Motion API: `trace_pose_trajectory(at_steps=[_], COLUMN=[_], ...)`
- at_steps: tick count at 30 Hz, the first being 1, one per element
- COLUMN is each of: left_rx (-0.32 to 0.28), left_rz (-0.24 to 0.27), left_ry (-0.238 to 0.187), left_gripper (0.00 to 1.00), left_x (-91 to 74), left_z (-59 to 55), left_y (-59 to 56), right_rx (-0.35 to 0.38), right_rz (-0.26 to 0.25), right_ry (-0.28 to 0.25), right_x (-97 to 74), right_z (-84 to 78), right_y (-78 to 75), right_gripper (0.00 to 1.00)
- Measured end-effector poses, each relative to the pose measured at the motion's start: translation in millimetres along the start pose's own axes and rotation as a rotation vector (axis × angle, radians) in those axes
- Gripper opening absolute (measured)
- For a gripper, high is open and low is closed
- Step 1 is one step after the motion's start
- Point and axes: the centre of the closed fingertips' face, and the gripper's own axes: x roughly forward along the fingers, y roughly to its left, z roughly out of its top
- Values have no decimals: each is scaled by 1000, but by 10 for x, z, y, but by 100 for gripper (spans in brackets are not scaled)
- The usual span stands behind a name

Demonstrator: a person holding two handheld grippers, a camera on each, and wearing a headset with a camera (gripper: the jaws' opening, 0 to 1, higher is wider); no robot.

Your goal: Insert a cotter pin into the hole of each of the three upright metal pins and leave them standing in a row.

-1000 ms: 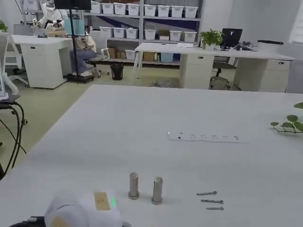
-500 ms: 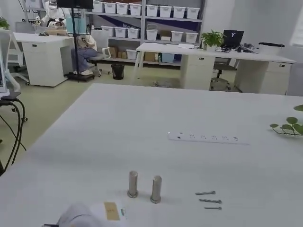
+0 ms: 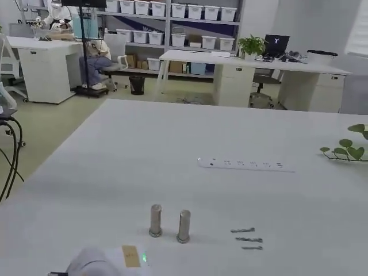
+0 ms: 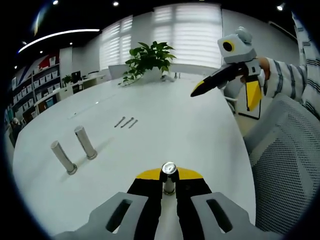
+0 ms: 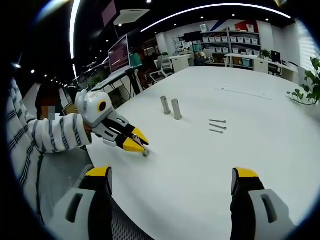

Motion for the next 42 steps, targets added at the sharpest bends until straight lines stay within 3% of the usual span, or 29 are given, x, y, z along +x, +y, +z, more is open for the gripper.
trace_pose_trajectory(at_steps=[18,24,30,38,42], left_rx=[2,-40,-12,-31,-65], left_rz=[-13,-5,10,35,39], left_ry=[-3,-6,10,22,-4], left_gripper=[5,6,6,22,29], left_x=[6,1,16,-67,-167], left_z=[-5,-7,-23,-45,28], left_y=[-9,10,16,58,59], right_rx=[21,22,20,16,11], right_rz=[1,-3,-5,1,4], right_ry=[23,25,28,32,34], right_x=[-2,-1,1,23,38], right_z=[-70,-79,-90,-93,-83], right_y=[21,28,25,38,49], right_gripper=[98,98,97,97,97])
